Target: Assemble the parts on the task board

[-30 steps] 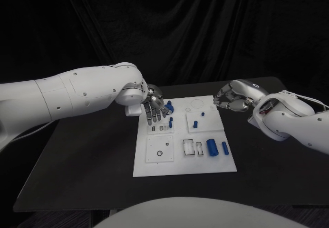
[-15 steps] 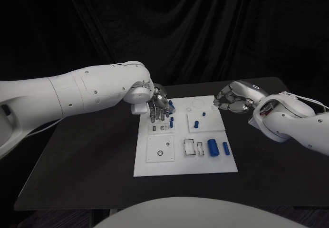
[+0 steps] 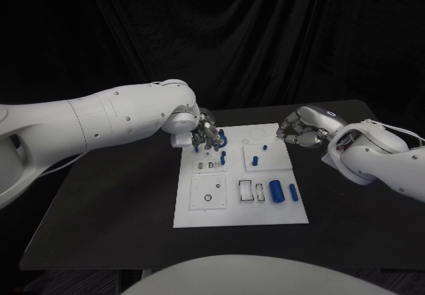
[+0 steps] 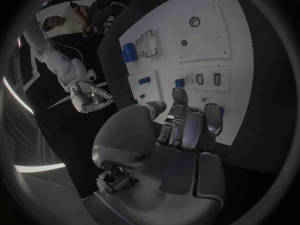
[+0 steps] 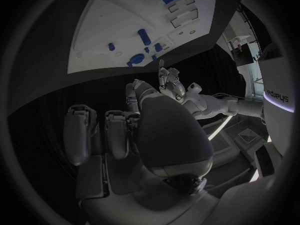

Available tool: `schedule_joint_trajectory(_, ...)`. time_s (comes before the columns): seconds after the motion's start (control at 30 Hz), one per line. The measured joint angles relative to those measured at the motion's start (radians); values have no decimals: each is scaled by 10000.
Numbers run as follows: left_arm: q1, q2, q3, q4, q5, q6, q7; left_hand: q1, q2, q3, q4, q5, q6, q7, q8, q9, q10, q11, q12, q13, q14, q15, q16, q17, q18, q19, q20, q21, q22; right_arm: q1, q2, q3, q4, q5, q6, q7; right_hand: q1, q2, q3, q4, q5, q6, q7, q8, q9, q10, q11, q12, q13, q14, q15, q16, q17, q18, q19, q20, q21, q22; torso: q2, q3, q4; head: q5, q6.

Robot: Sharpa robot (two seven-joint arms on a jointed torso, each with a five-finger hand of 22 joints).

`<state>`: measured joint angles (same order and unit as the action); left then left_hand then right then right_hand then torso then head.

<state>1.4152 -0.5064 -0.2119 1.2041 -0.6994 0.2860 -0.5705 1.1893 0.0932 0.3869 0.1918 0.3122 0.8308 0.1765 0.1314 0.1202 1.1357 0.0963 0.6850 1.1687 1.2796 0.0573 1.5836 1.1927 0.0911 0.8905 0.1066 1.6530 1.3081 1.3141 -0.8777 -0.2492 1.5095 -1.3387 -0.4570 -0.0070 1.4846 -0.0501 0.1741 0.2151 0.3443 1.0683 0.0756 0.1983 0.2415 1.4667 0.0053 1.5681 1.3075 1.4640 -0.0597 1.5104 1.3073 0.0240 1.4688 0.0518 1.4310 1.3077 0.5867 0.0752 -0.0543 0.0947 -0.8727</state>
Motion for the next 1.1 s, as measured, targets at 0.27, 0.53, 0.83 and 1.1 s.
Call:
schedule_joint_trajectory(0.27, -42, -20, 0, -10, -4, 58, 255, 341, 123, 790, -626, -1353, -527, 218, -242, -81, -2293, 354, -1392, -923, -3747, 286, -254, -3639, 172, -3726, 326, -1149, -304, -1, 6, 0, -1, 0, 49, -3, 0, 0, 0, 0, 38, 0, 0, 0, -1, 0, 0, 0, -1, 0, 0, 0, 0, 0, 0, 0, 0, -1, -2, -1, 16, -41, 0)
schedule_joint_trajectory(0.53, -77, -154, 2, -14, -5, 221, 753, 710, 174, 1291, -1069, -1999, -1306, 129, -564, -279, -3454, 647, -444, -897, -5132, 670, -88, -4334, 170, -3940, 662, -1713, -358, -1, 3, 0, 2, 0, 92, -12, 0, 0, 0, 0, 38, 0, 0, 0, -2, 0, 0, 0, -1, 0, 0, 0, 0, 0, 0, 0, 0, -1, -13, -8, 16, -44, 0)
schedule_joint_trajectory(0.83, -113, -195, 0, -58, -9, 87, 1013, -783, -471, -1002, 209, -1613, -394, 207, -92, -55, 1675, 383, 6729, 1395, 1743, 434, -51, 1135, 76, 328, 651, -377, 0, -7, 39, 0, -31, 0, 135, -16, 35, 46, 28, 28, 37, -36, 36, -38, 7, 0, 0, 0, -1, 0, 0, 0, 0, 0, 0, 0, 0, -1, -16, -13, 9, -27, 0)
schedule_joint_trajectory(1.1, -289, -100, 5, -209, -11, -93, 799, -1199, -387, -2063, 590, -1699, 494, -161, 563, 684, 3263, 43, 8824, 1395, 1856, 138, -93, 1155, -81, 3088, 618, -322, -1, -10, 43, 0, -47, 0, 167, -27, -3, 85, 28, 28, 81, -35, 36, -38, 7, 0, 0, 0, -1, -1, 0, 0, 0, 0, 0, 0, 0, -2, -13, -4, -1, -48, 0)
